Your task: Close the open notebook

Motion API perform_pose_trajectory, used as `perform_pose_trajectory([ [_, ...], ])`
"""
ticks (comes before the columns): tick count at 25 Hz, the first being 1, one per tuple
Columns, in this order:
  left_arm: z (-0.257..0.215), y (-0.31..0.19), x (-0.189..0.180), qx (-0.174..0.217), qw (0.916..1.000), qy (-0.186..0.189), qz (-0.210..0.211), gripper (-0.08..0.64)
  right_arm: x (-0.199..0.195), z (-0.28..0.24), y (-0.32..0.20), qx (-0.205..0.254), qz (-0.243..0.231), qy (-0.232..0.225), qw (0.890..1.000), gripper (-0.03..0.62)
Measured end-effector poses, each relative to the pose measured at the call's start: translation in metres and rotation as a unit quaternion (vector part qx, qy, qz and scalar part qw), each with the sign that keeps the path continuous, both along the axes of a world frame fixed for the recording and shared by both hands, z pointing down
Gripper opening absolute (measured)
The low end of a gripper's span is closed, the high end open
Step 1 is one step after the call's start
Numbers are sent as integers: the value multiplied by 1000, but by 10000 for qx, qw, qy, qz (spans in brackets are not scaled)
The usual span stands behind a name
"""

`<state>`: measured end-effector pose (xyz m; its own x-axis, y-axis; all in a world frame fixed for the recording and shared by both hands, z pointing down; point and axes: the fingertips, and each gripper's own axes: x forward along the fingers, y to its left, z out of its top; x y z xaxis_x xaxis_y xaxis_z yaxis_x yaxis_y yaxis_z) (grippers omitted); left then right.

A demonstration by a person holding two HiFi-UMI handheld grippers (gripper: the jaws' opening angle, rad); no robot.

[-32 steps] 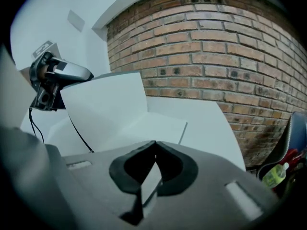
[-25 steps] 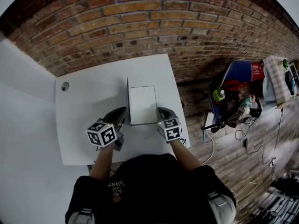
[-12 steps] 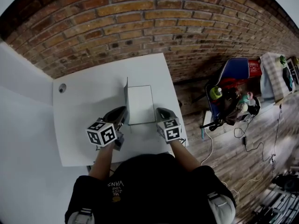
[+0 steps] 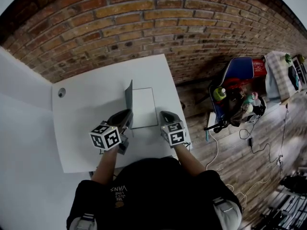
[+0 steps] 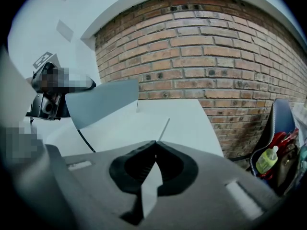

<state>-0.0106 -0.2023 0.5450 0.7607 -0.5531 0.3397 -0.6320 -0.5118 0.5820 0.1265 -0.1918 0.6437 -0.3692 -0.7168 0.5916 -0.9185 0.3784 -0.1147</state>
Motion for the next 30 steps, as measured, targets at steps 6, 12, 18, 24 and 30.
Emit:
perform_pose_trajectory([
  [6,2,1,12,-25,9998,56,178,40,4,0,1,-5,47,5,10000,-2],
  [12,6,1,23,-51,9993,121,362,46,9,-1,2,-11,123,10,9999,-2],
  [18,10,1,36,-120,9983,243,515,52,17,-2,4,-13,248,-17,9997,-2],
  [24,16,1,50,-115,9975,257,642,55,26,-1,8,-12,363,-2,9993,-2],
  [30,20,6,60,-74,9965,129,825,72,35,-1,13,-18,474,4,9989,-2],
])
